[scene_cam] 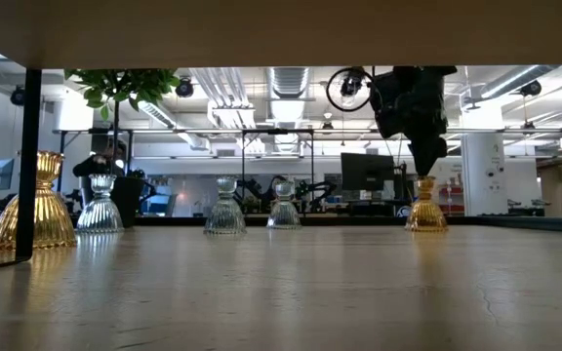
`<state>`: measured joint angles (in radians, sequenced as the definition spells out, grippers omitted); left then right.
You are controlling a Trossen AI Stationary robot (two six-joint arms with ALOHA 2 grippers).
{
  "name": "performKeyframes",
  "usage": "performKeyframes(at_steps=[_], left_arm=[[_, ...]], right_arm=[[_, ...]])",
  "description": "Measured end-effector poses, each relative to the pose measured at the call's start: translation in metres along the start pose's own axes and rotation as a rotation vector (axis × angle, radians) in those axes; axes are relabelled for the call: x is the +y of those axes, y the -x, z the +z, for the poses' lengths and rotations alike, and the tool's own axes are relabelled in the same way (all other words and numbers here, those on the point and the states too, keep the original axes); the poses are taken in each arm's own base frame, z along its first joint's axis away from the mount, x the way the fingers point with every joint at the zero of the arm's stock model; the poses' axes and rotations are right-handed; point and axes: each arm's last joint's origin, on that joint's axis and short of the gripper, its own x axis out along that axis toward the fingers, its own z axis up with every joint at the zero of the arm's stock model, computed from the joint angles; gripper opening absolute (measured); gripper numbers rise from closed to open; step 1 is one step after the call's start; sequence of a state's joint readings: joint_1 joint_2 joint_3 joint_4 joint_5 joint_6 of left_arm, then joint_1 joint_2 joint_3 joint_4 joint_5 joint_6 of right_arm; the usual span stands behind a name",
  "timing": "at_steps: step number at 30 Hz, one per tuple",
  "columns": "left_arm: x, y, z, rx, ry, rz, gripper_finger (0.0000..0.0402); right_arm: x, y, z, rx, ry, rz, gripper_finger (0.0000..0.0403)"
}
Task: Pick & Place candle stick holders
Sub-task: Put the top orange glass candle holder on the shelf
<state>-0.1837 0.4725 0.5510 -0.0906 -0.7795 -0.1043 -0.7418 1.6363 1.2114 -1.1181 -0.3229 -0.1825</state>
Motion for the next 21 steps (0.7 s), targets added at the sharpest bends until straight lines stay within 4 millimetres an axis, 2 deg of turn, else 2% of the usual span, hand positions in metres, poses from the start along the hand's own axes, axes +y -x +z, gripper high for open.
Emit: performKeyframes(at_steps=[12,18,21], left_arm=[[0.0,0.0,0.0,0.0,0.0,0.0,0.0154],[0.0,0.0,0.0,0.0,0.0,0.0,0.0154],[0.0,0.0,0.0,0.0,0.0,0.0,0.0154]], right_arm=[[0.026,-0.004,0.009,-0.025,0.055,0.012,0.0128],[0.034,0.028,0.019,-0.156,0.076,-0.023,0.0131],[0.043,0.051,0.013,-0.184,0.076,-0.025,0.0132]])
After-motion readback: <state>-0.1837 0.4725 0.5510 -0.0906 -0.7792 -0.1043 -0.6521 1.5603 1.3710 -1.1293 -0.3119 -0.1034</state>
